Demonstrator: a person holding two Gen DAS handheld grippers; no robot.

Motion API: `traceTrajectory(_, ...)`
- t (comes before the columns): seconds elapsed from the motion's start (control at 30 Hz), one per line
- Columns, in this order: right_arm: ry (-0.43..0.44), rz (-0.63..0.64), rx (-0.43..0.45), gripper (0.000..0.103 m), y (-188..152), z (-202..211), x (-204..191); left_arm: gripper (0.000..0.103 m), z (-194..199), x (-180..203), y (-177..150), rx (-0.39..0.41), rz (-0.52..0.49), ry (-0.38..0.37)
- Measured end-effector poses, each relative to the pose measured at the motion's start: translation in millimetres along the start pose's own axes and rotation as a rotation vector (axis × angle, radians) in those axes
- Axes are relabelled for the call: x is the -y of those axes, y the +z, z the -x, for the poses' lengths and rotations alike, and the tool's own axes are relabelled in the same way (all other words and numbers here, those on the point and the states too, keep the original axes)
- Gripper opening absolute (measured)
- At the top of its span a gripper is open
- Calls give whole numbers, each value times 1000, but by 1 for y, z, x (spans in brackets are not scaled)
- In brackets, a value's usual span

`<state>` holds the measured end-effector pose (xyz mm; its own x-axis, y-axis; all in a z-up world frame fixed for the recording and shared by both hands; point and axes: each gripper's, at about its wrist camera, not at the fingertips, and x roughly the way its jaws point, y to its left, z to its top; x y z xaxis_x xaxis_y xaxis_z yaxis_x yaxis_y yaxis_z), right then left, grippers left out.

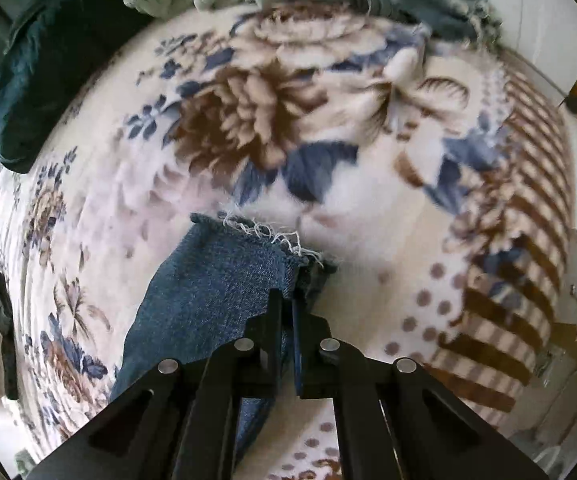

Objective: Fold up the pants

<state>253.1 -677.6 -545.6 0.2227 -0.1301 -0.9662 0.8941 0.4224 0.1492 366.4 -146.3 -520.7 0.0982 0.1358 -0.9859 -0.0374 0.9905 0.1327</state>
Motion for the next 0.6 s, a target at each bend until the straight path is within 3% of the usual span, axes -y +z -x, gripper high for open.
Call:
traceTrajectory(0.1, -35, -10, -36, 4, 0, -14, 10, 84, 1, -9, 1, 1, 13, 9)
traceTrajectory(0.2, -37, -18, -243, 8, 6, -49, 18, 84, 3, -26, 1, -2, 39, 11)
traceTrajectory(0.23, -38, 1, -275, 15, 9, -46, 14, 84, 5, -34, 0, -4, 53, 18)
traceTrajectory(0.3, -26, 67, -286, 47, 11, -29, 1, 84, 9, -53, -4, -19, 88, 21)
traceTrajectory(0.33, -35, 126, -273, 73, 9, -12, -13, 84, 12, -63, -6, -23, 111, 18)
traceTrajectory(0.47, 28, 360, -293, 77, -29, 40, -86, 84, 19, -112, -2, -25, 218, 10)
traceTrajectory(0.6, 247, 609, -550, 77, -119, 38, -204, 84, 9, -156, 5, -38, 285, 32)
